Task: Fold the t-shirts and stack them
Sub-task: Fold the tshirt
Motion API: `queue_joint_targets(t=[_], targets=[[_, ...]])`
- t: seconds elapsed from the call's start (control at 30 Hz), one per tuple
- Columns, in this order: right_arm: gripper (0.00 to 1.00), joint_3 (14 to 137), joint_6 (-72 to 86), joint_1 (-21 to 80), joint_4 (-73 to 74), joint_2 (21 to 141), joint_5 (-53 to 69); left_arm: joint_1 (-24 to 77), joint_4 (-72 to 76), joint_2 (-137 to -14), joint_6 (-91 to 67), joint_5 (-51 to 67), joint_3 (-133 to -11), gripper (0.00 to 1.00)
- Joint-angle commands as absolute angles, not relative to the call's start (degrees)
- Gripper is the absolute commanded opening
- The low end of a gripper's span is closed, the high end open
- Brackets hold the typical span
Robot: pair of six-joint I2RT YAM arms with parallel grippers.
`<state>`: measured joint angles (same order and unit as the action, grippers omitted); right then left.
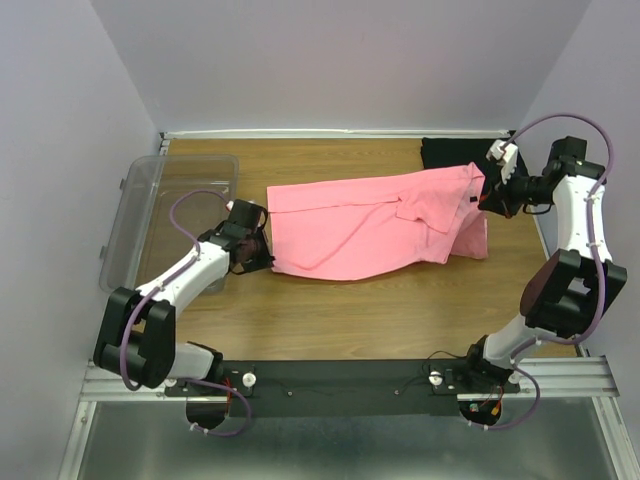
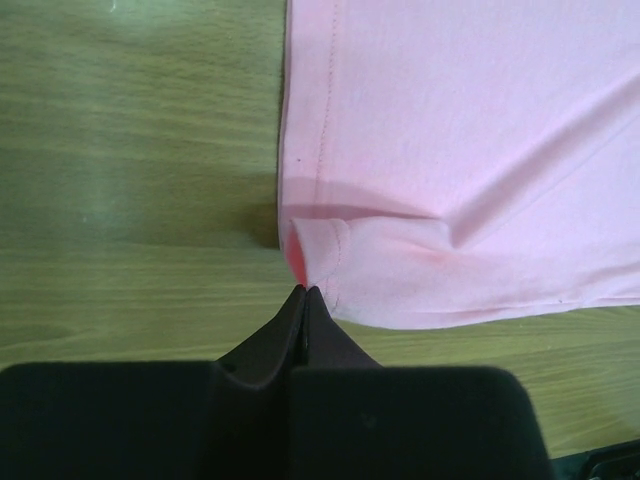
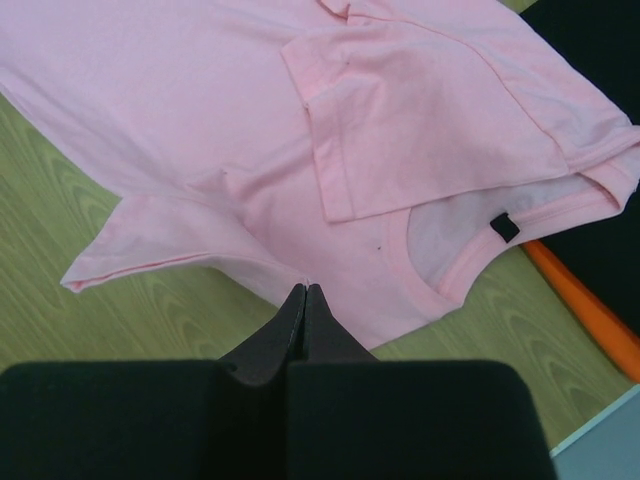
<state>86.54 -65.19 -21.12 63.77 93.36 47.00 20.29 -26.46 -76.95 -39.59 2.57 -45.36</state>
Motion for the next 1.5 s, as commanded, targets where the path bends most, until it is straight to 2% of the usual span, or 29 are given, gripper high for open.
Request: queue_joint_targets(t=[0.0,0.8,1.13,1.47], targets=[[0.01,89.29,-62.06,-21.62,62.05,95.35,50.1,20.04,-26.19,-78.31,-37.0,5.18,-47.54,0.0],[0.01,92.64,-47.21,-21.62,48.26,101.6,49.57,18.19,-28.39,-82.01,-33.31,11.16,-50.37,0.0],[0.01,91.14,-45.09,-21.62,43.86,101.51,49.48,17.75,-28.39,-79.72,-31.82,16.69,-50.18,0.0],[0.01,89.74,-45.17,-21.62,42.72,100.46,49.57,16.44,-28.48,-84.64,-33.39,20.3,-53.09,0.0]])
